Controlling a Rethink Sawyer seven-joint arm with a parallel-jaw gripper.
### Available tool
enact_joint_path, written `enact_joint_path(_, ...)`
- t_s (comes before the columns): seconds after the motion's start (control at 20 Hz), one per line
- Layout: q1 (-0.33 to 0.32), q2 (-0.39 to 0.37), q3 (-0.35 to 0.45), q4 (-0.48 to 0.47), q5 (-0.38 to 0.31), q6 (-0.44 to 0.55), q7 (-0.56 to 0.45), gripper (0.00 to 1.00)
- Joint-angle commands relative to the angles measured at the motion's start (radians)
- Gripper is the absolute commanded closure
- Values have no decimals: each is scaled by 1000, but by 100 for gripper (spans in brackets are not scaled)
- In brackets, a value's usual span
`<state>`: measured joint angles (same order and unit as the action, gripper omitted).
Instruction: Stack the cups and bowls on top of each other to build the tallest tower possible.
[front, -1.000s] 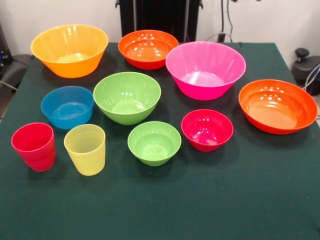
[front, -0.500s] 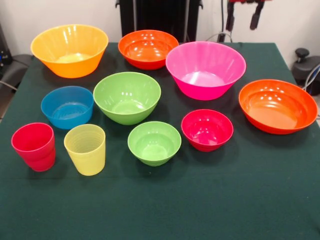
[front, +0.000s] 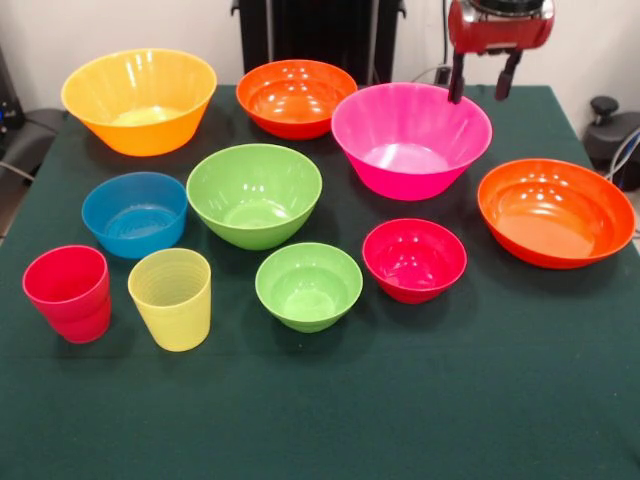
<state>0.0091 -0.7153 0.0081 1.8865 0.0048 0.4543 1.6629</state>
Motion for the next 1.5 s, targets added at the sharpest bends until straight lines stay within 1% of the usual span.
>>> enact_joint_path(0.05,-13,121,69,-94,-48,-96,79,0)
enact_joint_path(0.1,-6,136,59,-113,-48,-92,83,0)
enact_joint_path(0.25,3,140,38,-142,-44,-64,89,0)
enact_joint_path(0.4,9,120,23,-190,-41,32,73,0)
enact_joint_path(0.55,-11,109,32,-213,-29,81,60,0)
enact_joint_path(0.75,-17,127,31,-298,-13,166,62,0)
enact_joint_path(1.0,-18,168,27,-437,-14,292,60,0)
enact_joint_path(1.2,-26,192,27,-519,-22,385,55,0)
enact_joint_path(1.35,-38,197,27,-548,-38,416,36,0)
enact_joint_path(1.4,-40,209,20,-577,-52,429,27,0)
enact_joint_path(1.45,-46,211,19,-579,-59,425,19,0)
enact_joint_path(1.5,-51,227,17,-605,-69,434,10,0)
